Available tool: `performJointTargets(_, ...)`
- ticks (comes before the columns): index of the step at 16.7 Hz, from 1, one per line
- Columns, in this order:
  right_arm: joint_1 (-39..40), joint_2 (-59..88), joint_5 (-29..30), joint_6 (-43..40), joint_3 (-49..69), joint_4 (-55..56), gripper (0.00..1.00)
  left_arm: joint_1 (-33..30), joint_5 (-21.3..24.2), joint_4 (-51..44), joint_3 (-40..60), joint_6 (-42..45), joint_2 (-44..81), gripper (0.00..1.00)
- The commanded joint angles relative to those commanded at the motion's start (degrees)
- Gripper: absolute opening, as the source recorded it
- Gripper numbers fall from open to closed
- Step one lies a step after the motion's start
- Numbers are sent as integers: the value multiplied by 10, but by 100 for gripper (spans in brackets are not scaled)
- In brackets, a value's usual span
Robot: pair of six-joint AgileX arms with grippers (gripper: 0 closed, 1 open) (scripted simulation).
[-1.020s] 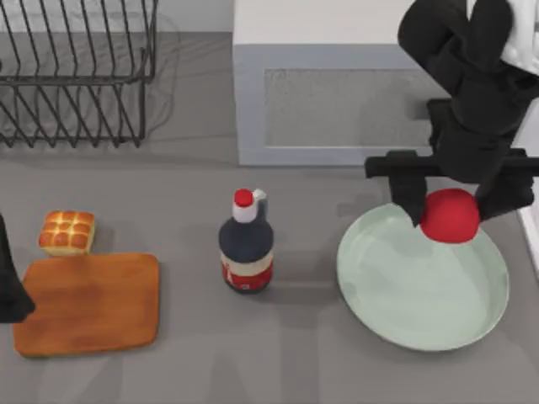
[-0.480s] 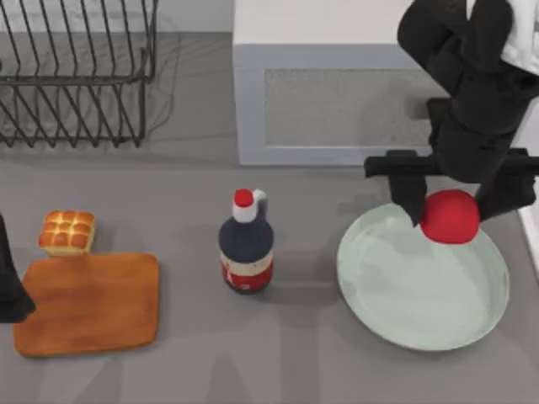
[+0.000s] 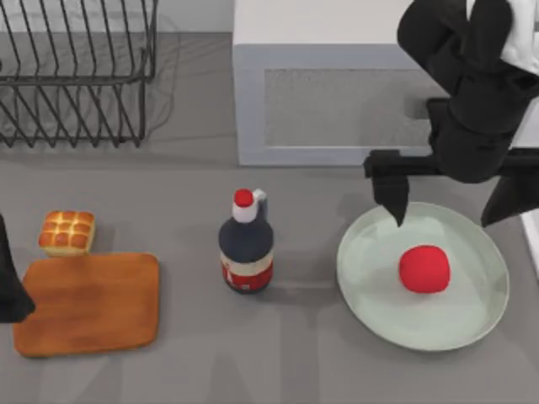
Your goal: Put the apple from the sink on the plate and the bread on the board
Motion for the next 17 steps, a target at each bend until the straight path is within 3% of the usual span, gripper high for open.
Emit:
performJointTargets(9, -10, -33, 0, -9, -26, 24, 100, 0, 0, 0, 0, 0, 0, 100)
performJointTargets(17, -89, -365, 0, -92, -292, 232, 100, 0, 0, 0, 0, 0, 0, 100)
